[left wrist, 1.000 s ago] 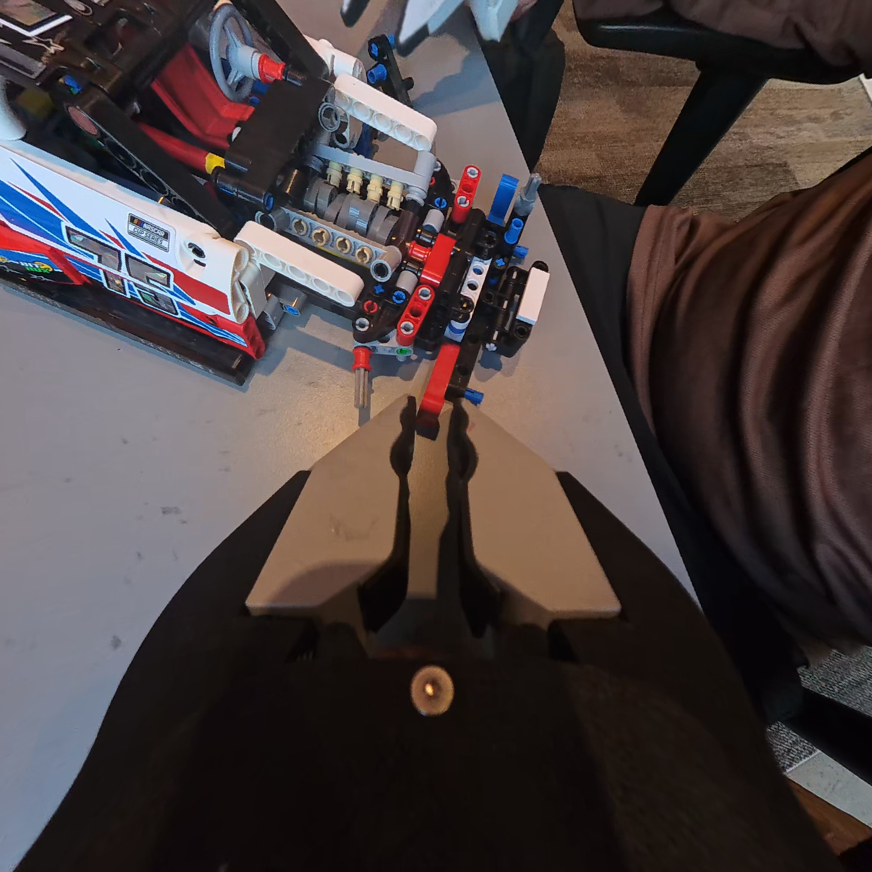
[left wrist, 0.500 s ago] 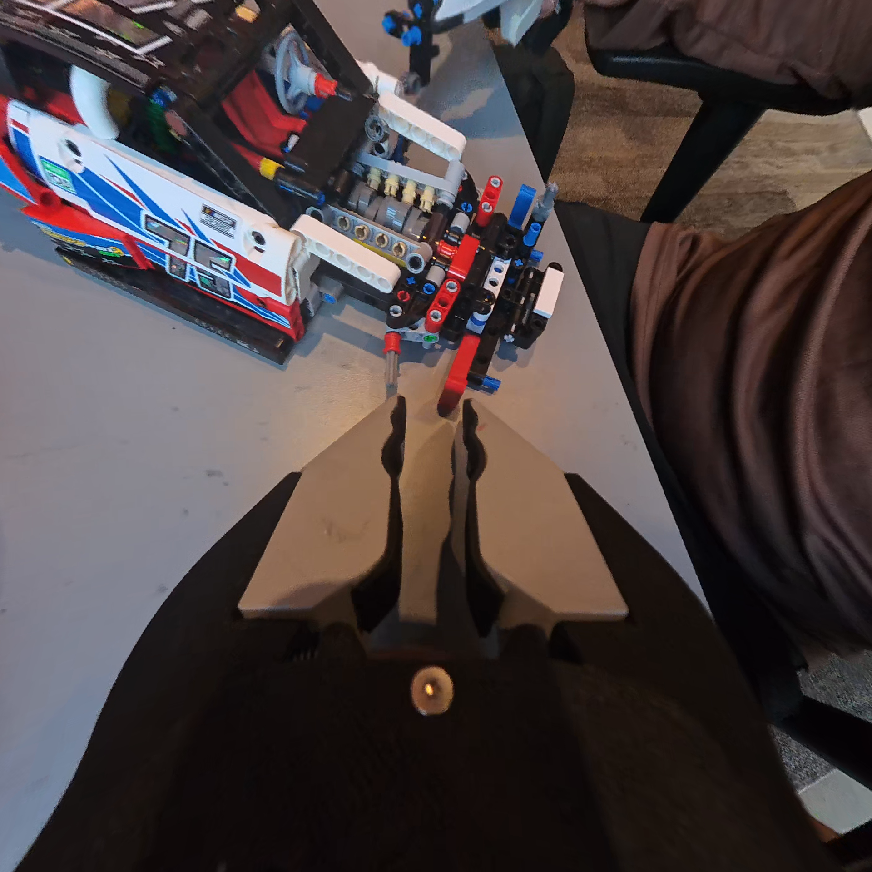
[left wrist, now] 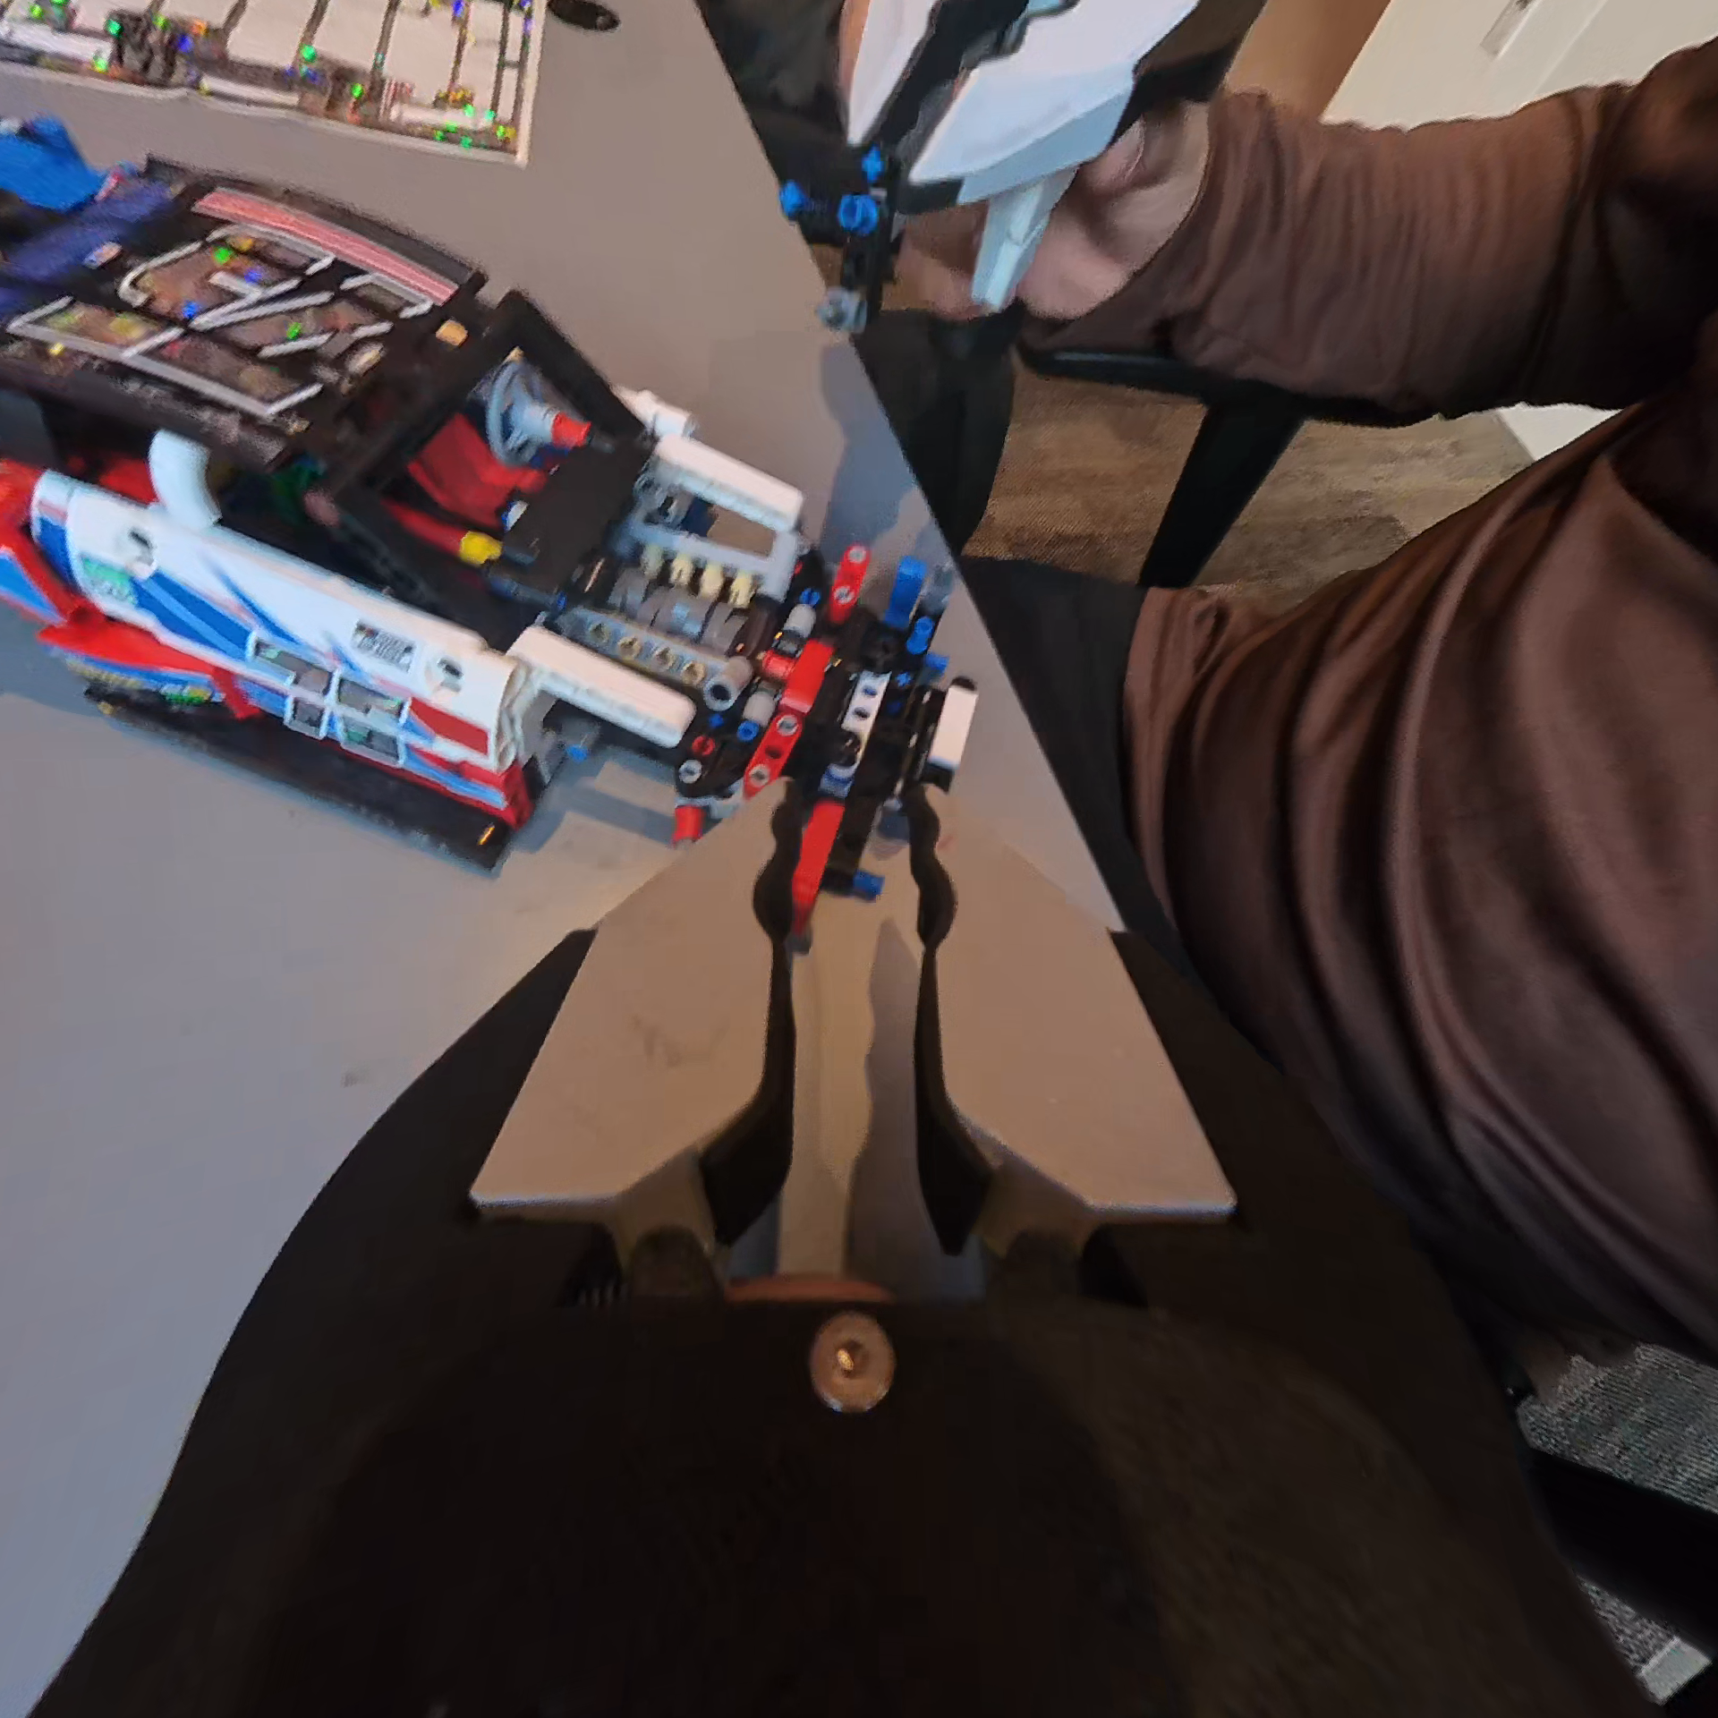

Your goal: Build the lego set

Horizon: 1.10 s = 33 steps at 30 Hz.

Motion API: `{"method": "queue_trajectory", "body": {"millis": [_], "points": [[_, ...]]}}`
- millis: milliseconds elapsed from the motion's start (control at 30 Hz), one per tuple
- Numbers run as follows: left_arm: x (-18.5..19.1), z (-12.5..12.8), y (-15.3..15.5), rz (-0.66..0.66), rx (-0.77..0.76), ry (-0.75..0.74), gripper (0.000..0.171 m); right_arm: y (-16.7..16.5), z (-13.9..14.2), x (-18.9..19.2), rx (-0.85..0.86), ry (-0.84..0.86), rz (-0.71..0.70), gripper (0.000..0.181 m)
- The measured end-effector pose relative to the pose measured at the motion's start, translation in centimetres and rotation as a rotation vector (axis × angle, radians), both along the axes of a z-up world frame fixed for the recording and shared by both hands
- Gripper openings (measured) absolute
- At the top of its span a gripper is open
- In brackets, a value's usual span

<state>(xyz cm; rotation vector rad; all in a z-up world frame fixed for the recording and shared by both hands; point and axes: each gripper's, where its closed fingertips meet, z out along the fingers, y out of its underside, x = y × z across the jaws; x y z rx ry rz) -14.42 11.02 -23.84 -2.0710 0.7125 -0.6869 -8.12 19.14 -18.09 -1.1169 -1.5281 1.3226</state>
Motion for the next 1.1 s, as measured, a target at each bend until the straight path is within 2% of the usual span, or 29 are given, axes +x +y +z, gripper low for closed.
{"method": "queue_trajectory", "body": {"millis": [200,367,533,667,867,900,1000,1100], "points": [[2.7,2.1,1.5,0.031,0.106,-0.052,0.019,-3.4,1.2,-1.0,-0.037,0.052,0.079,0.007],[4.5,2.7,1.7,0.023,0.129,-0.082,0.021,-4.4,0.9,-1.7,-0.038,0.044,0.092,0.008],[4.8,3.4,2.3,0.062,0.158,-0.108,0.02,-5.6,0.7,-2.1,-0.064,0.044,0.123,0.008],[4.7,4.4,2.2,0.07,0.167,-0.173,0.009,-6.0,0.4,-2.4,-0.071,0.039,0.132,0.008],[4.0,4.0,1.6,0.051,0.199,-0.048,0.005,-6.1,-0.9,-2.6,-0.043,-0.012,0.15,0.006],[3.7,3.6,1.4,0.045,0.197,-0.008,0.005,-6.1,-1.2,-2.6,-0.025,-0.022,0.149,0.0],[1.4,2.0,0.8,0.043,0.214,0.183,0.004,-5.5,-1.1,-2.4,0.03,-0.011,0.121,0.0],[0.8,1.2,-0.4,-0.017,0.178,0.199,0.004,-4.5,-1.0,-2.1,0.019,-0.012,0.104,0.0]]}}
